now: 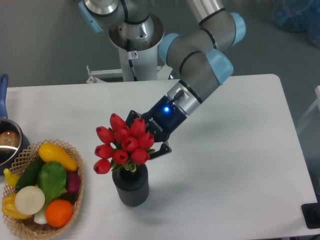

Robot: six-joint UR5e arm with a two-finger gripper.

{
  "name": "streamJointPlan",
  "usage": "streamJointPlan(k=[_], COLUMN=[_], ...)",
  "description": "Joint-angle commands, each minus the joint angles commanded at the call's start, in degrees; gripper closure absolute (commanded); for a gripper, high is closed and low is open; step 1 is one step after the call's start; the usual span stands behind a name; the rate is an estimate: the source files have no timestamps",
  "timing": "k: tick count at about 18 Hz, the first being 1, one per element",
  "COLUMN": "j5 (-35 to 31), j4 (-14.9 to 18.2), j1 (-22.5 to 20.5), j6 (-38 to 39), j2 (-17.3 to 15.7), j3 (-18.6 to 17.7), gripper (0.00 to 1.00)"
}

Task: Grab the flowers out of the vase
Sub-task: 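Lift the gripped tulips straight up out of the dark vase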

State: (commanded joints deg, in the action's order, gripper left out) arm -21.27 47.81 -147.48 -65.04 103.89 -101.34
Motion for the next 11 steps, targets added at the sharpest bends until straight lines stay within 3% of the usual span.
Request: streamJointPlan(k=[11], j5=[3.5], j4=[-0.1], j1=[-0.3], j6=[0.0], j2=[-1.1], j3=[0.8], gripper=[0.63])
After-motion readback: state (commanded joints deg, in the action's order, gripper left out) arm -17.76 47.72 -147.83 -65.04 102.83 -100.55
